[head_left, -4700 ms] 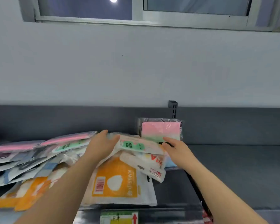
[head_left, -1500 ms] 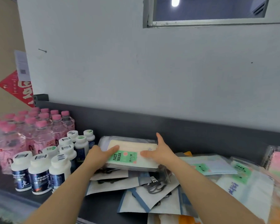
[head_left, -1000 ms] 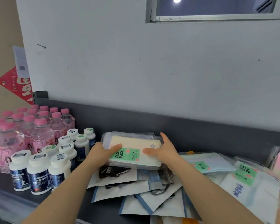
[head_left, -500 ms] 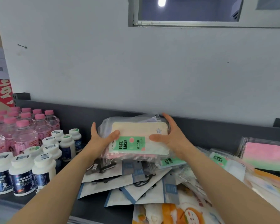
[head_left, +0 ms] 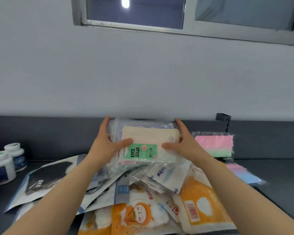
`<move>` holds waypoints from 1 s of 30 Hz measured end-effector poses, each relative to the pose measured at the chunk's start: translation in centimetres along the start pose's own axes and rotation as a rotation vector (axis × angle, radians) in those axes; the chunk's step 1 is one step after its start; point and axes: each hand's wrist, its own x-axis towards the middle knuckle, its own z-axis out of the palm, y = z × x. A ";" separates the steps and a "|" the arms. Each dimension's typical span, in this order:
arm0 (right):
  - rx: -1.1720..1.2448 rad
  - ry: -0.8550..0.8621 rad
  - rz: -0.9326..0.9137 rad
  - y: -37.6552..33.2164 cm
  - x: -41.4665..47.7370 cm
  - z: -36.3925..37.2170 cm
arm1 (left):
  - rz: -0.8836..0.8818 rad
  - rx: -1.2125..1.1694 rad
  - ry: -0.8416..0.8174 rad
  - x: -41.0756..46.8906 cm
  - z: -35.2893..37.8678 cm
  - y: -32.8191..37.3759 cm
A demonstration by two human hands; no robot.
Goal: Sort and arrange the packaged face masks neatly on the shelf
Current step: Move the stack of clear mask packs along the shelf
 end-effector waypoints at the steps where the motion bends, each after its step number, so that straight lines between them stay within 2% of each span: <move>1: -0.022 0.006 0.010 0.4 -0.4 -0.8 | -0.004 -0.002 -0.006 -0.1 1.0 0.0; 8: -0.036 0.089 0.108 2.7 -2.1 -8.5 | 0.004 -0.014 -0.015 0.8 8.9 3.6; 12: 0.031 0.009 0.218 4.6 -2.9 -13.3 | -0.008 0.048 -0.047 0.6 13.9 5.2; 16: -0.109 -0.097 0.307 8.0 -3.8 -17.4 | -0.103 0.165 -0.013 0.2 18.6 4.7; 20: -0.141 0.001 0.383 11.8 -4.0 -22.3 | -0.202 0.244 0.037 -0.2 22.2 3.8; 25: -0.372 0.019 0.528 16.5 -4.2 -25.7 | -0.221 0.508 0.027 -0.1 25.6 3.8; 27: -0.320 0.015 0.500 17.3 -4.0 -25.9 | -0.211 0.609 0.002 0.1 26.8 4.3; 30: -0.371 0.002 0.370 17.4 -3.3 -26.6 | -0.235 0.705 -0.033 0.4 28.6 5.0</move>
